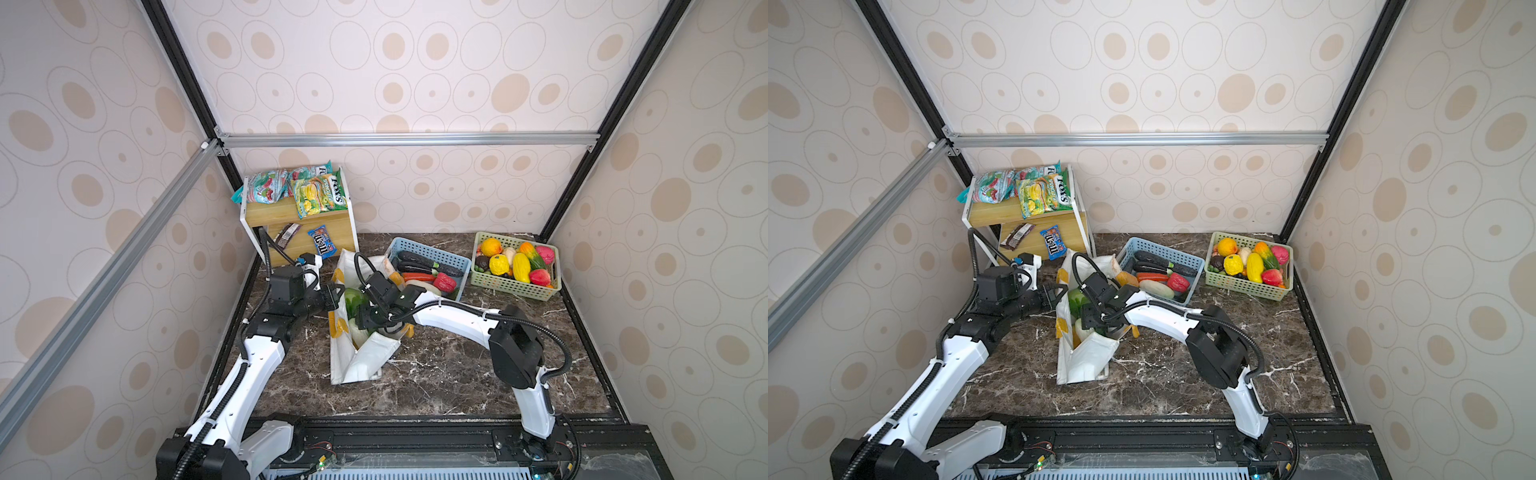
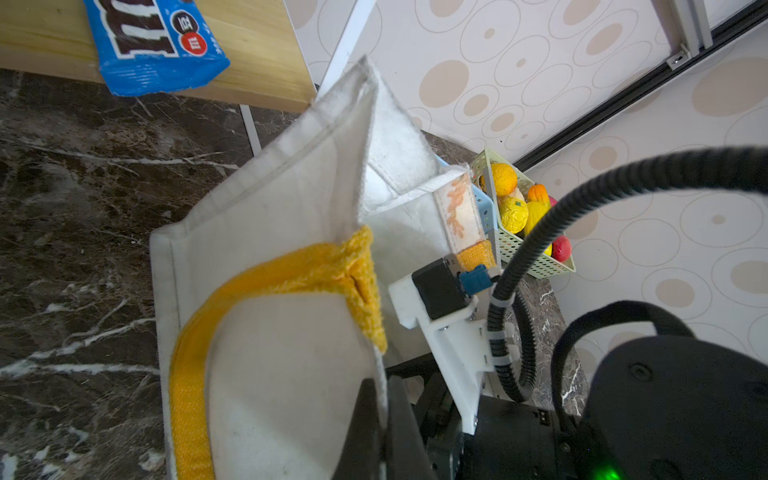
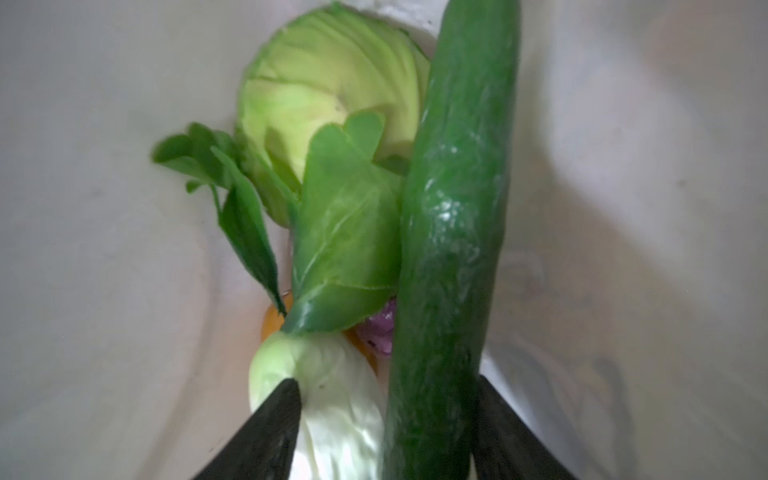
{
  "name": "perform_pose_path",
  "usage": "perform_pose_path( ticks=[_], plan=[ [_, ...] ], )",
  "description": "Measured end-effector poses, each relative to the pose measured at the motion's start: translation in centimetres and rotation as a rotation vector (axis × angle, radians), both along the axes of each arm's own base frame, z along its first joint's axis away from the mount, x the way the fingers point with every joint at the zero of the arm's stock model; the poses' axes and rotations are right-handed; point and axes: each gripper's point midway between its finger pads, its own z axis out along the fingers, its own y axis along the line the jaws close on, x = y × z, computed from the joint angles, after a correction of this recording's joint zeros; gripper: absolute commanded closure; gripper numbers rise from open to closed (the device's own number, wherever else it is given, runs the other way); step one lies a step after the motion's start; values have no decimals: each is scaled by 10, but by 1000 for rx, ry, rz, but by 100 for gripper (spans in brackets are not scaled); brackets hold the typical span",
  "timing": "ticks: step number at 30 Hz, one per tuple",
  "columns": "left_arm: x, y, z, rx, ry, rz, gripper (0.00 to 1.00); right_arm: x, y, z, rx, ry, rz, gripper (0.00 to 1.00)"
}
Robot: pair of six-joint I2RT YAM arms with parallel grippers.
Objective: Place the food into the grocery bag and tie it
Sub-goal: 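Lower the cucumber into the bag and open the right gripper, then withdraw the right gripper from the bag toward the blue basket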
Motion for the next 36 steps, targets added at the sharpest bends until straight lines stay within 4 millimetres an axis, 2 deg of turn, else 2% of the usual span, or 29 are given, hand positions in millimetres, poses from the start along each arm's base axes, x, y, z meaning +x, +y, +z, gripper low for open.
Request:
perform_pose_path(
  ticks=[12, 17, 23, 26, 29, 36],
  plan=[
    [-1, 1, -1, 2, -11, 7, 100, -6, -2, 81, 111, -132, 82, 26],
    [0, 3, -2, 7, -20, 18, 100, -8, -12, 112, 129, -199, 98, 25],
    [0, 5, -4, 12, -21, 28, 100, -9, -30, 141, 95, -279, 112, 25],
    [1, 6, -4, 14, -21, 32, 100, -5, -40, 151, 82, -301, 112, 26],
    [1, 7, -5, 19, -17, 39, 100, 10, -56, 157, 66, -315, 88, 26],
    [2, 13, -9, 41, 13, 68, 100, 50, -103, 151, 16, -300, 14, 27]
  ],
)
